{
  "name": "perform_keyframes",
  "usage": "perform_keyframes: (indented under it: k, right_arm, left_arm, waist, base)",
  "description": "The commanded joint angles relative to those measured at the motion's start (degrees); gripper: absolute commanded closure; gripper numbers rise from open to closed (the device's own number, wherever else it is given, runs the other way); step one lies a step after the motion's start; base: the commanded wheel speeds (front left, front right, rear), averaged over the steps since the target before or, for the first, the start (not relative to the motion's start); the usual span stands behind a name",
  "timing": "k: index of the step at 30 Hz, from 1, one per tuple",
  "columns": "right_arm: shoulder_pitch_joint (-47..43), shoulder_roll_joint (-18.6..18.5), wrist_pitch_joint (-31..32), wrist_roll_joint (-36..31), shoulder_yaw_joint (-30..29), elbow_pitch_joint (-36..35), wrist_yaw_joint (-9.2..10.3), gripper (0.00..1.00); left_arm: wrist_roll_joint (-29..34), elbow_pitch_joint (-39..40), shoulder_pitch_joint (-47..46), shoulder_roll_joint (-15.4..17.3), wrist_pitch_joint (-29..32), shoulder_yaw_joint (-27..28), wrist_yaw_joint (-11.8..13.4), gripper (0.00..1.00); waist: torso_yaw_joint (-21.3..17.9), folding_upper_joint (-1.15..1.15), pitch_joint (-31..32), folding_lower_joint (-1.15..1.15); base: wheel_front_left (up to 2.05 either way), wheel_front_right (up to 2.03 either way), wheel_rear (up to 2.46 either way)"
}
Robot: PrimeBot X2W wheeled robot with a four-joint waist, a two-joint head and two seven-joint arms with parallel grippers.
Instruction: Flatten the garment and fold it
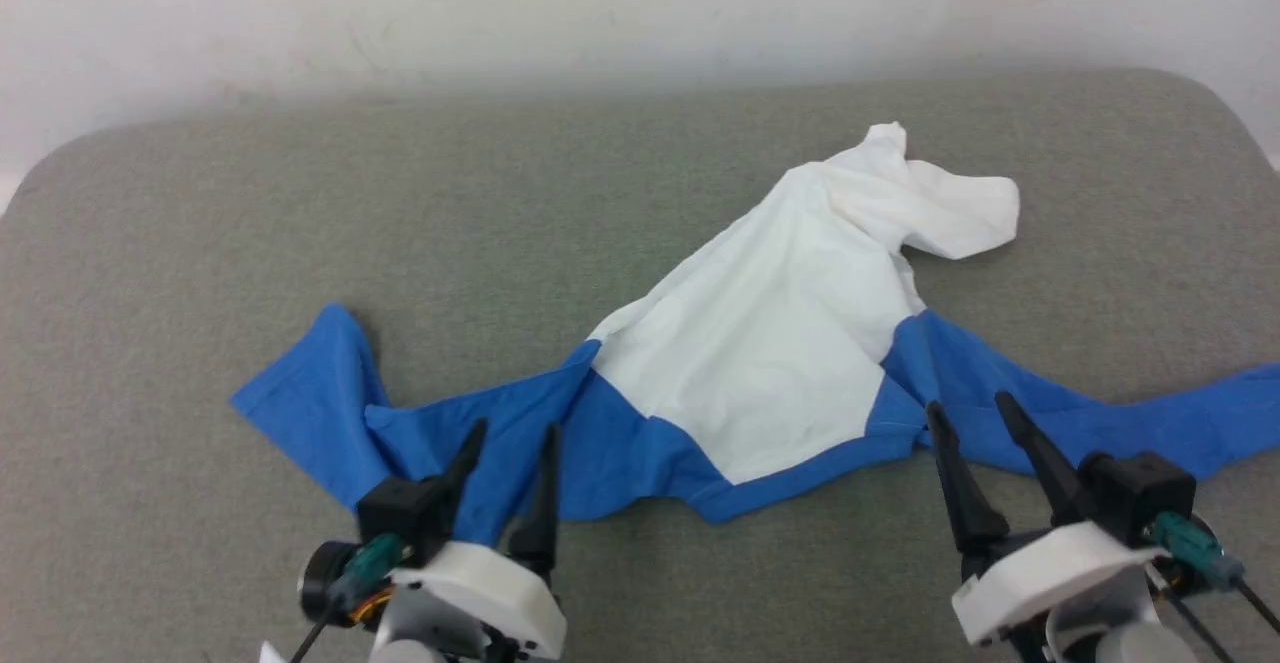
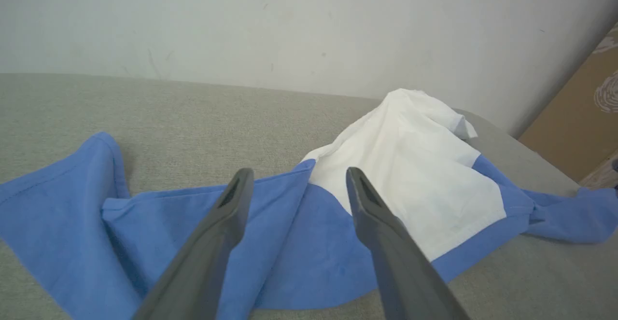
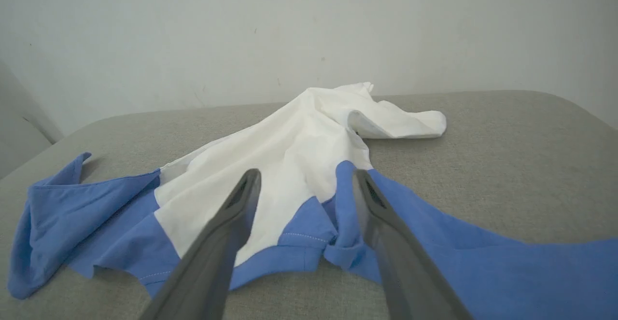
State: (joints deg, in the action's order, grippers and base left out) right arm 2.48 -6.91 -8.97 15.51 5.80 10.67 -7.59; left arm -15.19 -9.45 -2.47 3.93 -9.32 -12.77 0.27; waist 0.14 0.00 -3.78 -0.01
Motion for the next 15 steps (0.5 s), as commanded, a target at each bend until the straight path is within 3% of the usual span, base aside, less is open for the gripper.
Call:
perform_keyframes:
  k: [1, 7, 15]
  right_arm:
    - [-1.4, 0.6, 0.7, -0.6, -0.5, -1.8, 0.1, 0.0]
    - [-7.3, 2.5, 5.2, -2.1, -1.4, -11.1, 0.1, 0.0]
    - [-9.0, 3.5, 7.7, -2.2, -1.0, -16.6, 0.1, 0.0]
  left_arm:
    - [-0.4, -0.5, -1.5, 0.4, 1.5, -0.8, -1.0, 0.0]
    - [-0.6, -4.4, -6.0, 2.5, 16.2, -7.4, -5.6, 0.0]
    - [0.5, -11.6, -13.7, 6.9, 29.4, -13.4, -7.3, 0.0]
  waist:
    - [-1.8, 0.0, 1.2, 0.01]
    - [-3.4, 0.0, 0.6, 0.01]
    - [-5.2, 0.0, -2.4, 0.01]
  base:
    - [0.0, 0.0, 0.0]
    - [0.0, 0.0, 0.0]
    - [0.0, 0.0, 0.0]
